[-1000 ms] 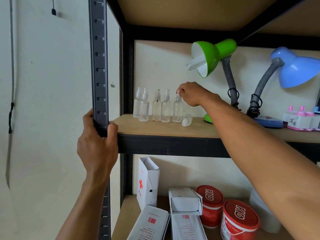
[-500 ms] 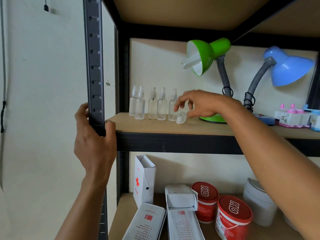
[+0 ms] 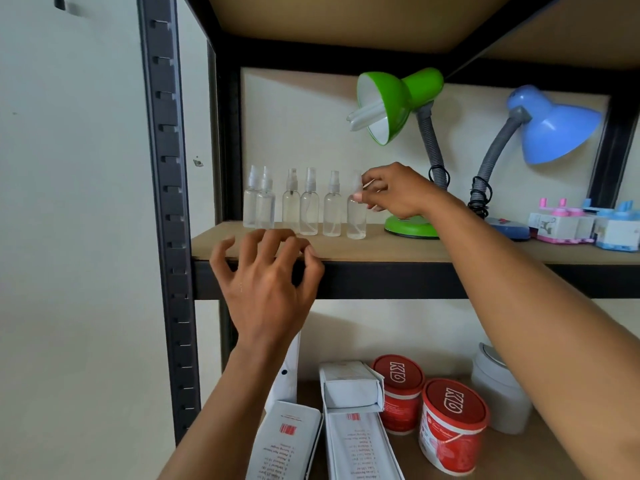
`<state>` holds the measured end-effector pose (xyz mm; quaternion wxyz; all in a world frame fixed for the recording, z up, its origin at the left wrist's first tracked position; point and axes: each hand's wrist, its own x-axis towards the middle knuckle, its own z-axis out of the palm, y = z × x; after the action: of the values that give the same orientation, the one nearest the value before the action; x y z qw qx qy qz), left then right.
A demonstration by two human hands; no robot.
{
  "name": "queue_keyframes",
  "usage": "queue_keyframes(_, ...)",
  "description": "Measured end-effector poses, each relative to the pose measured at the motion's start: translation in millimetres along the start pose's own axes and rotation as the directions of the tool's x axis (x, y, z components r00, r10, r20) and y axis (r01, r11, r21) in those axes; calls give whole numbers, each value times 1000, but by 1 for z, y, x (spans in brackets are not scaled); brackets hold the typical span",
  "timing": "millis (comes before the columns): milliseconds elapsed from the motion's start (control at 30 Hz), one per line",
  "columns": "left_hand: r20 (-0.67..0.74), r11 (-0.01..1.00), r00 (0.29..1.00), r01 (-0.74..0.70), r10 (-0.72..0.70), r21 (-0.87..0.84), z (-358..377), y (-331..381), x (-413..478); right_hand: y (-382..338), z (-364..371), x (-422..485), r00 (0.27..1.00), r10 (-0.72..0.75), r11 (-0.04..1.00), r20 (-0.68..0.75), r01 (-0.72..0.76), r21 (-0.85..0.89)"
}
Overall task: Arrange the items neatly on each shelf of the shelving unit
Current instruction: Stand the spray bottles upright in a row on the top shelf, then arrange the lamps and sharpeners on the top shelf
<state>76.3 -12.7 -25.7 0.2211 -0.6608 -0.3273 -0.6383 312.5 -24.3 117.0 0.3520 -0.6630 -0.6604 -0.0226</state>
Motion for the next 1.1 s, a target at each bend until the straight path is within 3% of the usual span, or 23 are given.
queue_keyframes(167, -74, 1000, 997, -17, 17, 8, 4, -3, -4, 4, 10, 19, 991, 134, 991, -2, -134, -15)
queue_keyframes(433, -111, 1000, 994, -27, 26, -13, 6, -4, -6, 6, 18, 22, 979, 204, 978, 13, -204, 36)
queue_keyframes(500, -66, 1000, 998, 6, -8, -21, 1, 1, -5, 5, 11, 8, 972, 232, 972, 38, -233, 30)
queue_keyframes(600, 71, 997, 995, 68, -66, -26, -8, 21, 3, 11, -8, -29, 986, 164, 986, -40, -165, -9)
queue_keyframes(733, 318, 985, 945, -13, 68, -173, -6, 71, 30, 39, -35, -98, 982, 36, 993, -188, -56, -106)
queue_keyframes(800, 501, 958, 855, 17, 135, -286, 6, 96, 51, 59, -48, -127, 955, 23, 969, -295, -93, -227)
queue_keyframes(900, 741, 927, 637, 107, 214, -360, 41, 132, 85, 82, -64, -158, 910, -28, 915, -413, -142, -377)
queue_keyframes(967, 850, 951, 467, 57, 244, -304, 74, 154, 104, 94, -72, -168, 903, -114, 893, -414, -89, -442)
queue_keyframes(1033, 938, 982, 293, -46, 187, -181, 109, 170, 117, 109, -77, -173, 906, -169, 874, -389, -45, -484)
queue_keyframes(1100, 980, 984, 188, -176, 71, -38, 139, 176, 126, 124, -75, -175, 904, -214, 868, -370, 2, -497)
